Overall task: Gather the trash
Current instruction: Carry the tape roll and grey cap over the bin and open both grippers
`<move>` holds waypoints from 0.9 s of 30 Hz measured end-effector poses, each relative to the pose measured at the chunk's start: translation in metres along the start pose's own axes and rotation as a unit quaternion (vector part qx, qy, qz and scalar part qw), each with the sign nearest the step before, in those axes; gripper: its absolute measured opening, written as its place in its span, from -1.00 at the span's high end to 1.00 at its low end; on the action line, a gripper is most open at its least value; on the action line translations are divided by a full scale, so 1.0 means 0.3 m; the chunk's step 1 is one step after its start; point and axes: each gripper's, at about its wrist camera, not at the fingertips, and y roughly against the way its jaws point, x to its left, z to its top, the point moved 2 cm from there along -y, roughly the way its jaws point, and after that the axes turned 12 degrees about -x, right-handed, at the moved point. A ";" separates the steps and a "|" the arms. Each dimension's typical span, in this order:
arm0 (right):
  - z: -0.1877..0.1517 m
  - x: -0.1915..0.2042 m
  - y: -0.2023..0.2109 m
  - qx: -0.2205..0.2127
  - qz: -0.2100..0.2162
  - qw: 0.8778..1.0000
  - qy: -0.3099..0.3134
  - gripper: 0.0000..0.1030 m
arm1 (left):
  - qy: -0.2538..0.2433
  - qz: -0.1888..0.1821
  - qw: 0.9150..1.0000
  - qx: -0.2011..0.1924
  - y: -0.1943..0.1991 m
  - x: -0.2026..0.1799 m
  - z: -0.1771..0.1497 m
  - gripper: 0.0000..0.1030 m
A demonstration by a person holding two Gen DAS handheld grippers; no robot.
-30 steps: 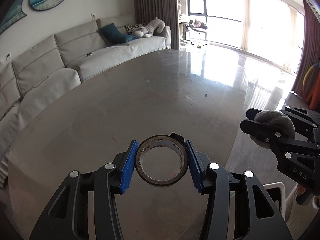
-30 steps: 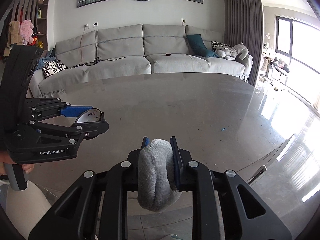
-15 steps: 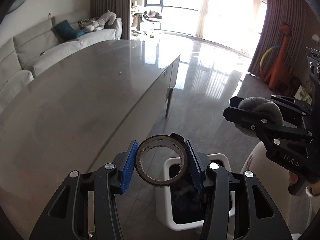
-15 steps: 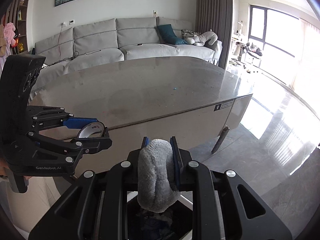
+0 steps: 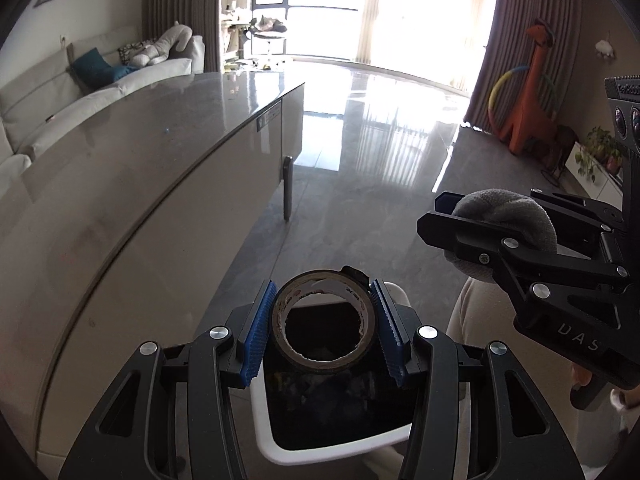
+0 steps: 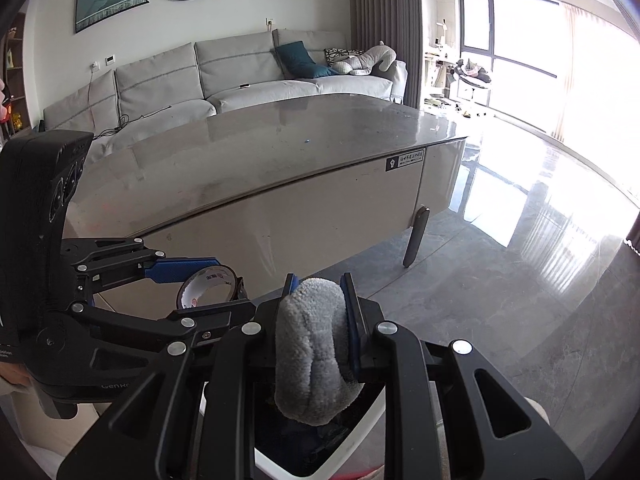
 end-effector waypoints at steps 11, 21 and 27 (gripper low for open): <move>-0.055 -0.024 -0.005 0.017 0.000 1.000 -0.009 0.55 | -0.022 -0.015 1.000 0.015 -0.040 -0.047 -0.008 0.07; -0.061 -0.043 0.005 0.022 -0.008 1.000 -0.013 0.55 | -0.038 0.001 0.998 0.049 -0.130 -0.074 -0.044 -0.91; -0.066 -0.035 -0.001 0.026 -0.006 1.000 -0.012 0.55 | -0.028 0.006 0.998 0.048 -0.135 -0.047 -0.031 -0.91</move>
